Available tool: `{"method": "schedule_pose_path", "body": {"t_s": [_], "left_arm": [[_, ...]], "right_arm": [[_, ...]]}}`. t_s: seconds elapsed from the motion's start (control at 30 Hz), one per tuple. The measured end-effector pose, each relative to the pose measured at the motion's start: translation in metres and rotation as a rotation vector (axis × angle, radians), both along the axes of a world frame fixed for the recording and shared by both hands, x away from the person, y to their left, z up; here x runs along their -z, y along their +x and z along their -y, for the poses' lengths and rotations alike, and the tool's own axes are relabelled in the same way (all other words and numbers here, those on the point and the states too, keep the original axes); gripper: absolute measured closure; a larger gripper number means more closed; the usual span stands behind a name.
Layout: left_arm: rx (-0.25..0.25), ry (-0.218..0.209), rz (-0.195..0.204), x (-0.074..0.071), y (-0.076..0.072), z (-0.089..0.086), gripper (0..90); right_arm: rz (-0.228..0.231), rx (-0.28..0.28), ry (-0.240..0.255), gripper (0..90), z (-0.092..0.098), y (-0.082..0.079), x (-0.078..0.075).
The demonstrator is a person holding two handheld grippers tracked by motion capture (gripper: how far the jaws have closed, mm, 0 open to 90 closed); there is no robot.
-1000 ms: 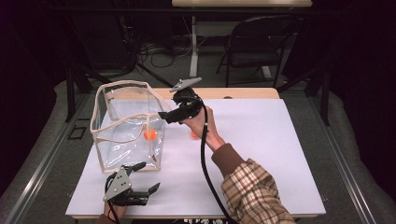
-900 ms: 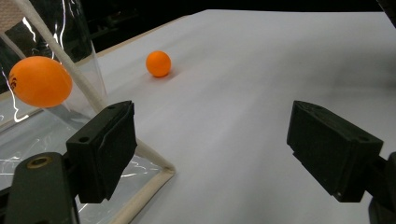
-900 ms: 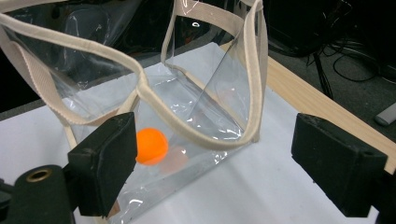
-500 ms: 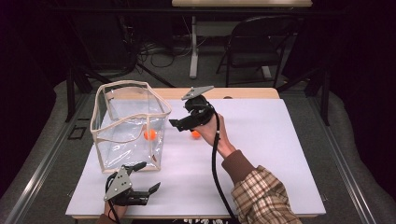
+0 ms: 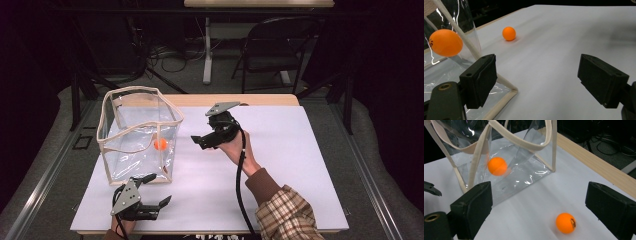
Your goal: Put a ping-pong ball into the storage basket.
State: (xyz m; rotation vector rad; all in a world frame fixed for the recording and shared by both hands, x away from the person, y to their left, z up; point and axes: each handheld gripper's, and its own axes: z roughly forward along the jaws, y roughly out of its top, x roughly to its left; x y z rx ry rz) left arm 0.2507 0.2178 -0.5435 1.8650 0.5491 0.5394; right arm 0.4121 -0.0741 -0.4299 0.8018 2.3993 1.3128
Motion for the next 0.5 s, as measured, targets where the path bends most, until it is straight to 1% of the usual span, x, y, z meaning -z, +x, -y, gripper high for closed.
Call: {"method": "schedule_pose_path", "body": {"t_s": [0.2, 0.5], "left_arm": [[-0.003, 0.002, 0.001, 0.000, -0.001, 0.000, 15.9], [-0.002, 0.004, 0.003, 0.000, -0.001, 0.000, 15.9]], "right_arm": [[0.006, 0.004, -0.010, 5.9, 0.010, -0.008, 0.008], [-0.004, 0.022, -0.018, 5.0, 0.022, -0.014, 0.020]]}}
